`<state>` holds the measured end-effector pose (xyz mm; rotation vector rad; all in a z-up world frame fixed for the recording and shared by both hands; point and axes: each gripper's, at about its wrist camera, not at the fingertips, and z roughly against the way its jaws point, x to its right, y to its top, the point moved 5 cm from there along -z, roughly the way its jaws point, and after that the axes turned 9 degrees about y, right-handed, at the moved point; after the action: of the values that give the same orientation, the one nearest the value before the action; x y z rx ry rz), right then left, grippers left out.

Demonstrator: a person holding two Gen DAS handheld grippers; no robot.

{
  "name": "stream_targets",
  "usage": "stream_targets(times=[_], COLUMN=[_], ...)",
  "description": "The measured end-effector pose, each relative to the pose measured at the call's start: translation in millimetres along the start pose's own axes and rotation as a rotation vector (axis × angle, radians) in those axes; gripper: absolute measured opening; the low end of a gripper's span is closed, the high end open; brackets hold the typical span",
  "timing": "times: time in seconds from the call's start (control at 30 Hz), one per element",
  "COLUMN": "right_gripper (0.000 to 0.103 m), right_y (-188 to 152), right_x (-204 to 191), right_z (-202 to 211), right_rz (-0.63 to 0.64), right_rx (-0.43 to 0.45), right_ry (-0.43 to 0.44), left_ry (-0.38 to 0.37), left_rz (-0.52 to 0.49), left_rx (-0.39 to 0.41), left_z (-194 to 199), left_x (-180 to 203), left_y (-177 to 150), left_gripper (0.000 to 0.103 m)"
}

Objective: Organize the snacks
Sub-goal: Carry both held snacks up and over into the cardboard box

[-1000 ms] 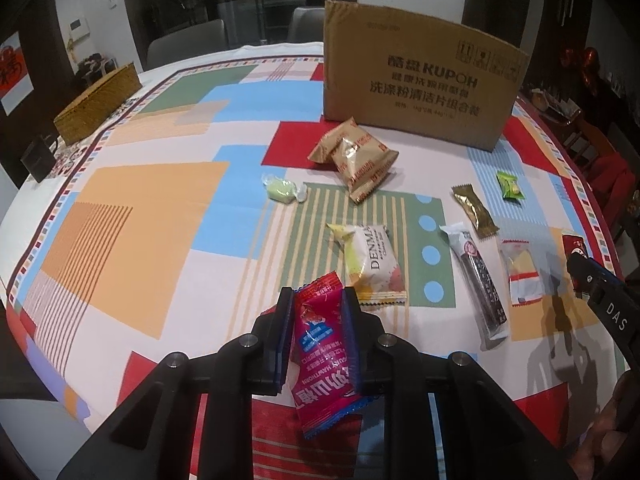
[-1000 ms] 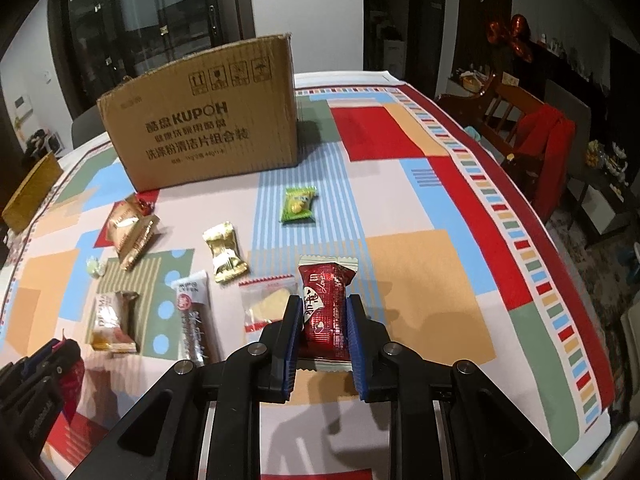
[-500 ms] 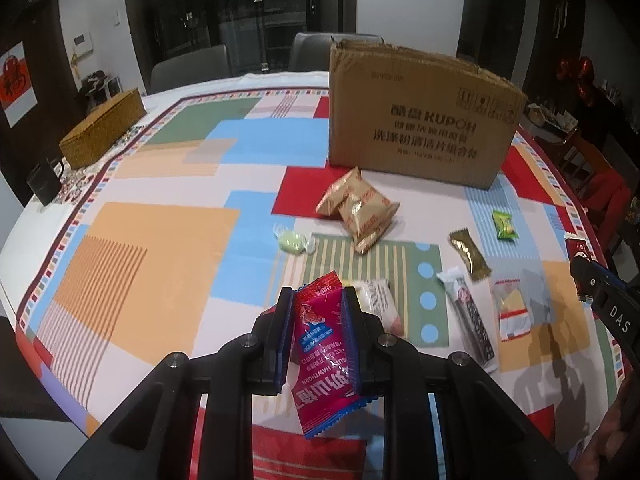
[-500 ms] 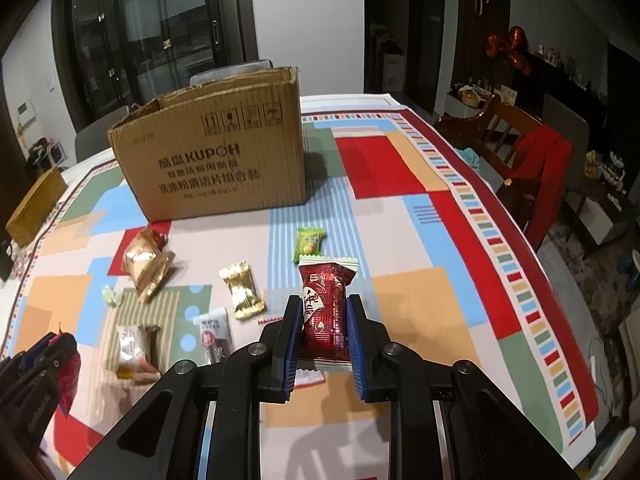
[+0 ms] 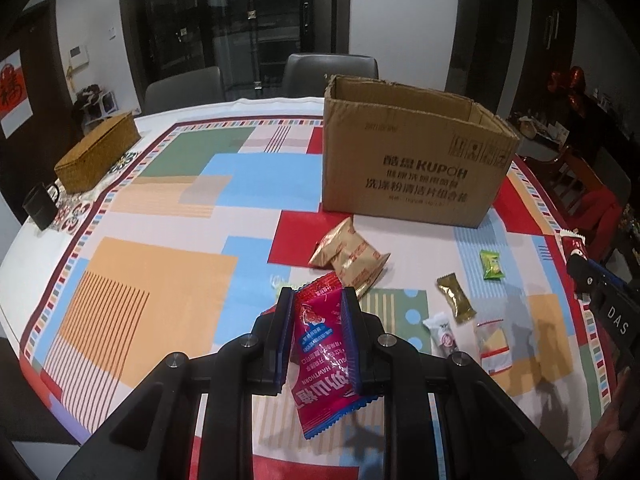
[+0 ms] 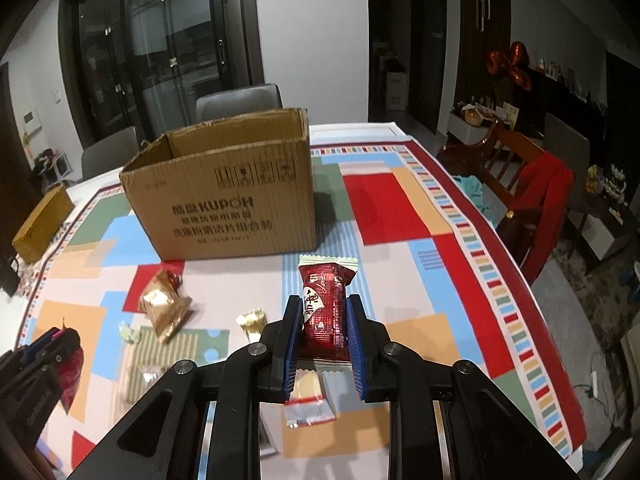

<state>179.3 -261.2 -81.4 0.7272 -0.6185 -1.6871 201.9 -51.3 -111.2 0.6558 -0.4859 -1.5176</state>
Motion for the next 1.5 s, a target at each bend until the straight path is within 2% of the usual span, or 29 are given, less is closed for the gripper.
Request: stream_targets(times=[1.07,1.5], right_gripper=[0.023,0.023], right_y=[97.7,131.9], right_x=[-37.3,-49.5], right_z=[21.1,12.7], right_rz=[0.123,0.159], right_rx=[0.185,0.232], right_ry=[0.049,0.069], left_ry=[-0.070,-0.081], left_rz=[-0.060,-0.080], left_rx=[0.188,0.261], left_z=[25.7,18.0], left_x=[13.2,26.8], left_y=[115.5,164.8], left_gripper=[0.024,0.024])
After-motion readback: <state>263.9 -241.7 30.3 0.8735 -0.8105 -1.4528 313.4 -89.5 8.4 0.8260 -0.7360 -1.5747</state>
